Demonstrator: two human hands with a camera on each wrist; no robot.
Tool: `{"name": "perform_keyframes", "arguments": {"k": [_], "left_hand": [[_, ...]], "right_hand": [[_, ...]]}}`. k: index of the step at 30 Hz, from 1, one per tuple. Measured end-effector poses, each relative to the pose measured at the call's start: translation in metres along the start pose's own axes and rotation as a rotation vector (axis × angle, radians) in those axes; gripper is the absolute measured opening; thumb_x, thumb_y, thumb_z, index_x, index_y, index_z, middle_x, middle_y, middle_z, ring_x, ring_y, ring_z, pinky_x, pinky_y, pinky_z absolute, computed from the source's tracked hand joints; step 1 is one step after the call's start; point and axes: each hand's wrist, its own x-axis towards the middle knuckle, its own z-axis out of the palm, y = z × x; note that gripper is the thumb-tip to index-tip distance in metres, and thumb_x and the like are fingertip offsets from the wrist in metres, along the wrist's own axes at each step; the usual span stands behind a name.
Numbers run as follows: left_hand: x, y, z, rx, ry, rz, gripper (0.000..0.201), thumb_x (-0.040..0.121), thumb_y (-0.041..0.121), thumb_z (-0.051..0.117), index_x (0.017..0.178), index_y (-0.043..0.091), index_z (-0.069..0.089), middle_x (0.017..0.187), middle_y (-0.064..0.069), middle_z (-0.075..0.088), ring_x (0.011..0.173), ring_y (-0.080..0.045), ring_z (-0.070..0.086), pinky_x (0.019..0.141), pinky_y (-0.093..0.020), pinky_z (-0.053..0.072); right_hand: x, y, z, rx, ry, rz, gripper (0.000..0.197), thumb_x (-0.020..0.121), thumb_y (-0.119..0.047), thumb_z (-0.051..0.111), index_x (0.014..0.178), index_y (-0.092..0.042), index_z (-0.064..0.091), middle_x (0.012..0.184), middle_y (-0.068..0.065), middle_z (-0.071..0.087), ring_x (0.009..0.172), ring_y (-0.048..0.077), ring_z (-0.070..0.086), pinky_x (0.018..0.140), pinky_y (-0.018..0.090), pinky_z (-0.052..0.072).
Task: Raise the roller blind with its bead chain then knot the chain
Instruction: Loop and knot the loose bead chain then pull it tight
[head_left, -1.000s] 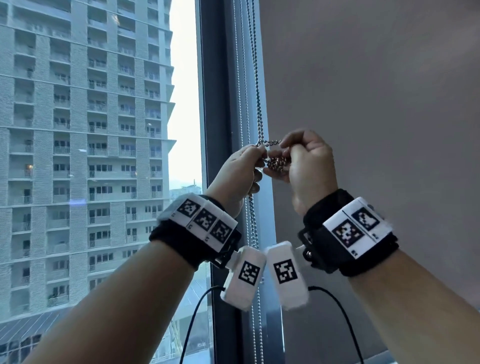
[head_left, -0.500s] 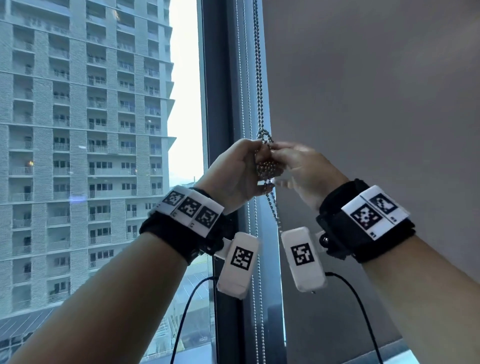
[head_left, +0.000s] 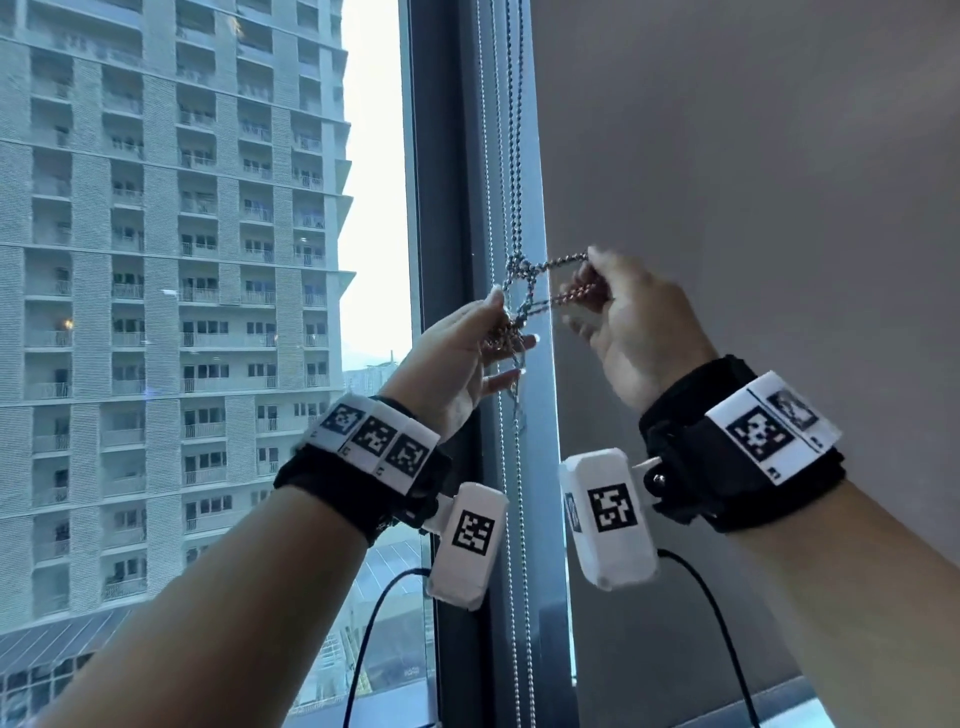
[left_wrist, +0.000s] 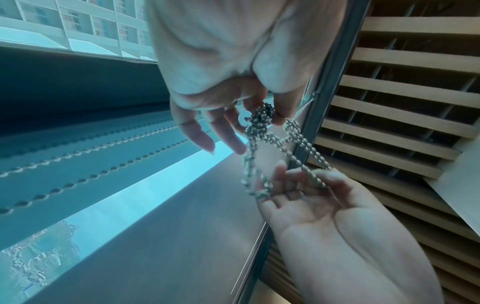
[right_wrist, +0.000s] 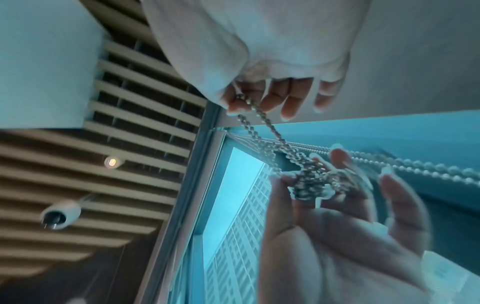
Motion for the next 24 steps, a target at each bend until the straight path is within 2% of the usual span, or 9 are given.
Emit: {"name": "perform_keyframes", "arguments": {"k": [1, 3, 5, 6, 10, 15, 18, 20, 24], "left_hand": [[0.000, 0.000, -0.002, -0.013, 0.006, 0.025, 0.022, 0.095, 0.034, 0.046, 0.077, 0.022, 0.051, 0.085, 0.001, 0.059, 0.087, -0.013, 0.063, 0.075, -0.033, 0.045], [-0.001, 0.003, -0.003, -0.041, -0.011, 0.067, 0.018, 0.095, 0.028, 0.048, 0.079, 0.021, 0.054, 0.084, 0.002, 0.063, 0.082, -0.011, 0.066, 0.077, -0.034, 0.048], [-0.002, 0.005, 0.000, -0.005, -0.015, 0.113, 0.015, 0.095, 0.024, 0.047, 0.083, 0.018, 0.055, 0.080, 0.002, 0.066, 0.076, -0.010, 0.066, 0.076, -0.031, 0.050], [-0.001, 0.004, 0.001, 0.039, -0.001, 0.139, 0.014, 0.095, 0.023, 0.048, 0.085, 0.017, 0.055, 0.080, 0.002, 0.065, 0.075, -0.010, 0.066, 0.075, -0.029, 0.051], [0.002, -0.001, 0.000, 0.228, 0.059, 0.226, 0.013, 0.096, 0.025, 0.047, 0.094, 0.018, 0.058, 0.079, 0.005, 0.062, 0.071, -0.005, 0.061, 0.075, -0.028, 0.048], [0.000, -0.008, 0.009, 0.421, 0.014, 0.304, 0.028, 0.099, 0.024, 0.040, 0.112, 0.011, 0.062, 0.076, 0.008, 0.056, 0.066, 0.000, 0.050, 0.068, -0.014, 0.041], [0.003, -0.008, 0.007, 0.634, 0.044, 0.427, 0.028, 0.096, 0.025, 0.044, 0.110, 0.009, 0.063, 0.083, 0.009, 0.055, 0.071, 0.005, 0.051, 0.072, -0.012, 0.041], [0.005, -0.009, 0.001, 0.716, 0.056, 0.444, 0.030, 0.093, 0.029, 0.044, 0.108, 0.013, 0.064, 0.087, 0.006, 0.053, 0.078, 0.002, 0.052, 0.078, -0.015, 0.042], [0.002, -0.007, 0.004, 0.507, 0.014, 0.295, 0.026, 0.099, 0.028, 0.039, 0.088, 0.020, 0.061, 0.080, 0.007, 0.056, 0.069, -0.002, 0.054, 0.076, -0.024, 0.045]], "right_hand": [[-0.002, -0.001, -0.001, 0.046, -0.005, -0.042, 0.030, 0.093, -0.025, 0.046, 0.064, -0.020, 0.049, 0.071, -0.003, 0.050, 0.081, 0.019, 0.049, 0.076, 0.033, 0.039], [-0.010, -0.001, -0.002, 0.163, -0.069, -0.115, 0.037, 0.094, -0.024, 0.046, 0.057, -0.019, 0.045, 0.057, -0.004, 0.046, 0.062, 0.014, 0.053, 0.067, 0.027, 0.043], [-0.021, 0.004, -0.005, 0.205, -0.138, -0.131, 0.039, 0.096, -0.025, 0.043, 0.058, -0.018, 0.042, 0.046, -0.006, 0.035, 0.043, 0.011, 0.038, 0.054, 0.022, 0.041], [-0.026, 0.007, -0.006, 0.187, -0.162, -0.122, 0.038, 0.097, -0.026, 0.042, 0.061, -0.017, 0.042, 0.044, -0.007, 0.030, 0.040, 0.010, 0.029, 0.048, 0.022, 0.037], [-0.040, 0.026, -0.017, 0.122, -0.250, -0.068, 0.028, 0.094, -0.028, 0.043, 0.069, -0.015, 0.046, 0.043, -0.009, 0.028, 0.037, 0.007, 0.018, 0.038, 0.018, 0.018], [-0.054, 0.048, -0.023, -0.024, -0.322, 0.016, 0.029, 0.097, -0.026, 0.043, 0.070, -0.017, 0.052, 0.049, -0.003, 0.031, 0.039, 0.006, 0.023, 0.035, 0.015, 0.024], [-0.058, 0.047, -0.029, -0.048, -0.366, 0.132, 0.028, 0.098, -0.021, 0.041, 0.073, -0.015, 0.051, 0.045, -0.006, 0.035, 0.036, 0.006, 0.024, 0.036, 0.014, 0.019], [-0.059, 0.047, -0.037, -0.033, -0.381, 0.183, 0.027, 0.097, -0.022, 0.042, 0.074, -0.015, 0.052, 0.044, -0.007, 0.036, 0.035, 0.005, 0.023, 0.038, 0.015, 0.017], [-0.068, 0.058, -0.040, -0.109, -0.392, 0.220, 0.029, 0.094, -0.032, 0.045, 0.072, -0.015, 0.051, 0.044, -0.008, 0.033, 0.036, 0.005, 0.021, 0.036, 0.017, 0.017]]}}
